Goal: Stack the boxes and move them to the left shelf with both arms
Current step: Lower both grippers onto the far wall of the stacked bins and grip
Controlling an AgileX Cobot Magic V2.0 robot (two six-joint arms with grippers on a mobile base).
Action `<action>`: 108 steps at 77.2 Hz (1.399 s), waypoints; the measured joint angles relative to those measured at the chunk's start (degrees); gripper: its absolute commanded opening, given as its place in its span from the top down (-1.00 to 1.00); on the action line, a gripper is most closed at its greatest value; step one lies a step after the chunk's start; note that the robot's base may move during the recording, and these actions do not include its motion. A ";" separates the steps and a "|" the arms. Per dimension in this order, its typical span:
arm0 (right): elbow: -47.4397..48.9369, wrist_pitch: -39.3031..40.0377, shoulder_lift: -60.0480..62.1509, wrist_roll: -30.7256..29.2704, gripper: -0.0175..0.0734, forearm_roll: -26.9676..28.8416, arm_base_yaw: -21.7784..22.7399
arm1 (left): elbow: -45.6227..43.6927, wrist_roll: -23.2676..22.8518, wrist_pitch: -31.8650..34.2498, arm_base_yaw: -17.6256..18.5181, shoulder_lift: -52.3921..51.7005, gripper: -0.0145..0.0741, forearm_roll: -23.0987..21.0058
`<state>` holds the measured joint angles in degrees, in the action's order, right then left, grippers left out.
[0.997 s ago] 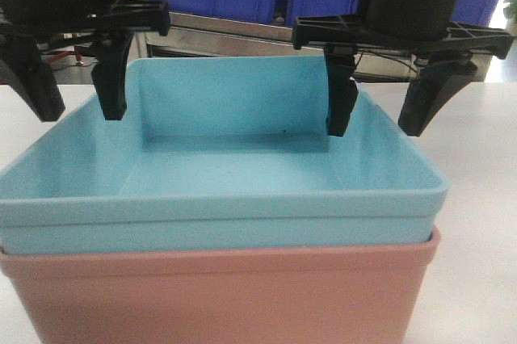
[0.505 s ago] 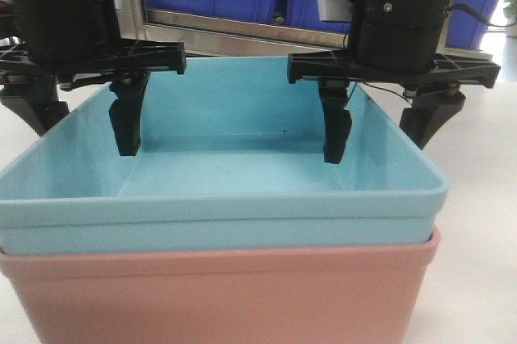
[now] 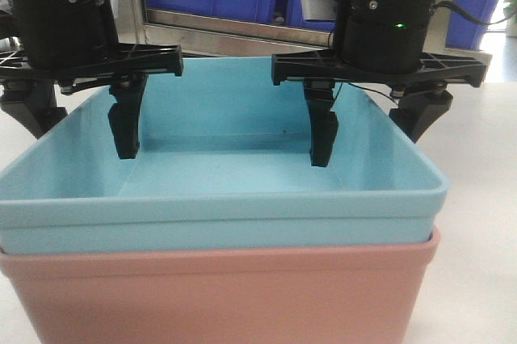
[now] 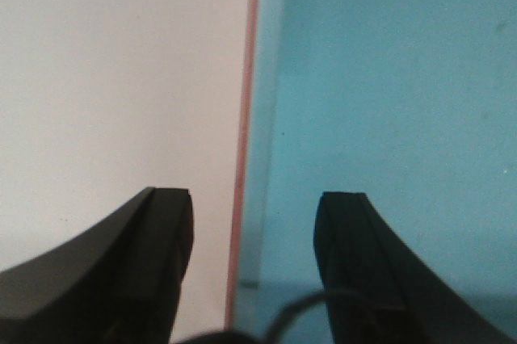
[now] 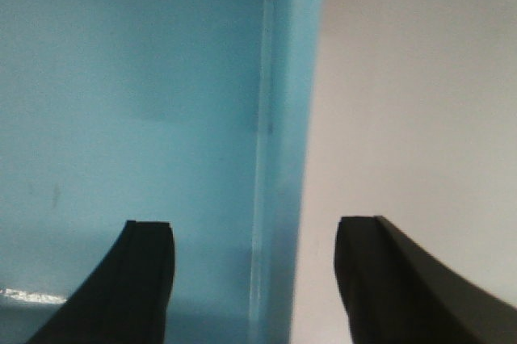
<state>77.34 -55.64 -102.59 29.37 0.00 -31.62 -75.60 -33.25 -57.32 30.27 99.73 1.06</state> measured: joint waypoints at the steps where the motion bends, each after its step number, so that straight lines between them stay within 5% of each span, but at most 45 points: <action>1: 0.00 0.00 0.00 0.00 -0.46 0.00 0.00 | 0.00 0.00 -0.10 0.00 0.00 0.08 0.00; 54: 0.00 -0.38 0.00 0.12 -0.45 0.00 0.00 | 0.00 3.18 -1.94 0.00 0.00 0.08 -1.06; 62: 0.00 -0.38 0.00 0.12 -0.26 0.00 0.00 | 0.00 3.18 -1.94 0.00 0.00 0.21 -1.06; 72: 0.00 -0.47 0.00 0.12 0.22 0.00 0.00 | 0.00 1.71 -1.94 0.00 0.00 0.70 -1.06; 79: 0.00 -0.77 0.00 0.12 0.53 0.00 0.00 | 0.00 0.86 -2.06 0.00 0.00 0.65 -0.74; 108: 0.00 -0.98 0.00 0.15 0.49 -0.55 0.00 | 0.00 0.51 -2.06 -0.02 0.00 0.66 -1.06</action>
<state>77.34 -56.62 -102.59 29.52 -0.55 -31.62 -75.60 -32.75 -59.38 30.25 99.73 0.00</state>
